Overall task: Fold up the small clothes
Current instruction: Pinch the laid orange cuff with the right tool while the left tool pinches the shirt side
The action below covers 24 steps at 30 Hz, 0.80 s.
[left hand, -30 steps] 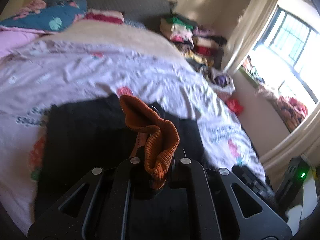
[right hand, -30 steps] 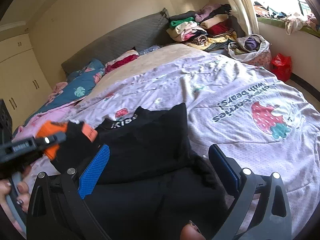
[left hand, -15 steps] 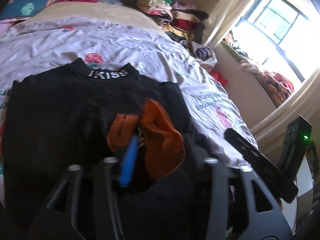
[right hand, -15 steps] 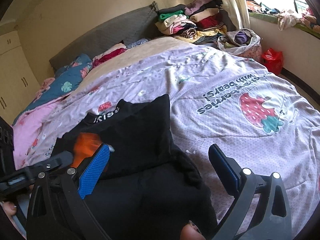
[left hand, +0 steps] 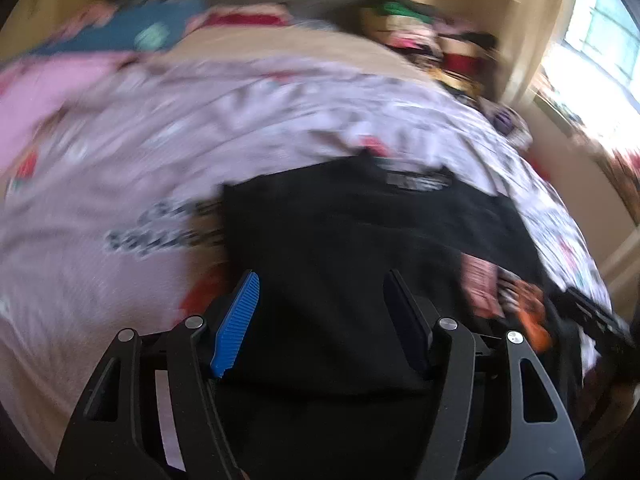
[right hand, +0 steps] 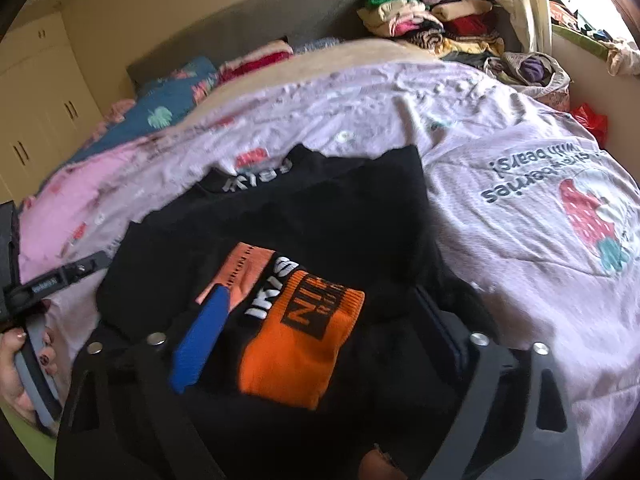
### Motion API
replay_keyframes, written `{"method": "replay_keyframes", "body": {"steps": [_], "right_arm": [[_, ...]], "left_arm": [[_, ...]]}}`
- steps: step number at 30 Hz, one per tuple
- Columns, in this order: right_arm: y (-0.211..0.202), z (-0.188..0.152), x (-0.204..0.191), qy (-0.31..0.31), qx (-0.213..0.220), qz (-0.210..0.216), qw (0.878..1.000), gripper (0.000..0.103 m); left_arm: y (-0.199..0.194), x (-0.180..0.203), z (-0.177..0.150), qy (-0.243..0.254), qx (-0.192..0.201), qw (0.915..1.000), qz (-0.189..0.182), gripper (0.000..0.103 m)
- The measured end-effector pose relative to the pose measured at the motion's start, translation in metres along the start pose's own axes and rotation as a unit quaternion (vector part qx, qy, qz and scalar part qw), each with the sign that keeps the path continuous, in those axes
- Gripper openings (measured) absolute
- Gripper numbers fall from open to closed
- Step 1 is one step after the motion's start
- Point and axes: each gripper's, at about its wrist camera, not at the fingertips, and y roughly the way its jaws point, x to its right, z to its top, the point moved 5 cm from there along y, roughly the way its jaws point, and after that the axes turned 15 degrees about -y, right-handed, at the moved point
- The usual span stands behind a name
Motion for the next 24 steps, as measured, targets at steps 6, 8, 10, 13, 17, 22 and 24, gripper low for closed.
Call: {"method": "replay_keyframes", "body": {"steps": [6,8,10,13,17,22,24], "right_arm": [[0.034,-0.008,0.001,-0.005,-0.052,-0.022,0.998,0.056],[0.034,-0.009,-0.003,-0.003,-0.044,-0.015,0.999,0.033],[0.031,-0.008,-0.006,-0.009,-0.036,-0.01,0.999,0.013],[0.015,0.003,-0.012,-0.024,-0.011,-0.002,1.0,0.01],[-0.008,0.031,-0.022,-0.061,0.025,0.001,0.998,0.009],[-0.026,0.073,-0.027,-0.112,0.071,-0.017,0.991,0.009],[-0.017,0.078,-0.024,-0.124,0.062,-0.034,0.99,0.009]], "left_arm": [[0.025,-0.044,0.012,-0.064,-0.049,0.9964,-0.026,0.057],[0.03,-0.048,0.011,-0.082,-0.058,0.9942,-0.039,0.057],[0.036,-0.045,0.01,-0.082,-0.067,0.9934,-0.045,0.057],[0.039,-0.039,0.01,-0.075,-0.062,0.994,-0.05,0.057],[0.043,-0.032,0.009,-0.07,-0.063,0.994,-0.056,0.012],[0.021,-0.029,0.024,-0.062,-0.018,0.9962,-0.057,0.008],[0.019,-0.028,0.027,-0.057,-0.011,0.997,-0.052,0.007]]}}
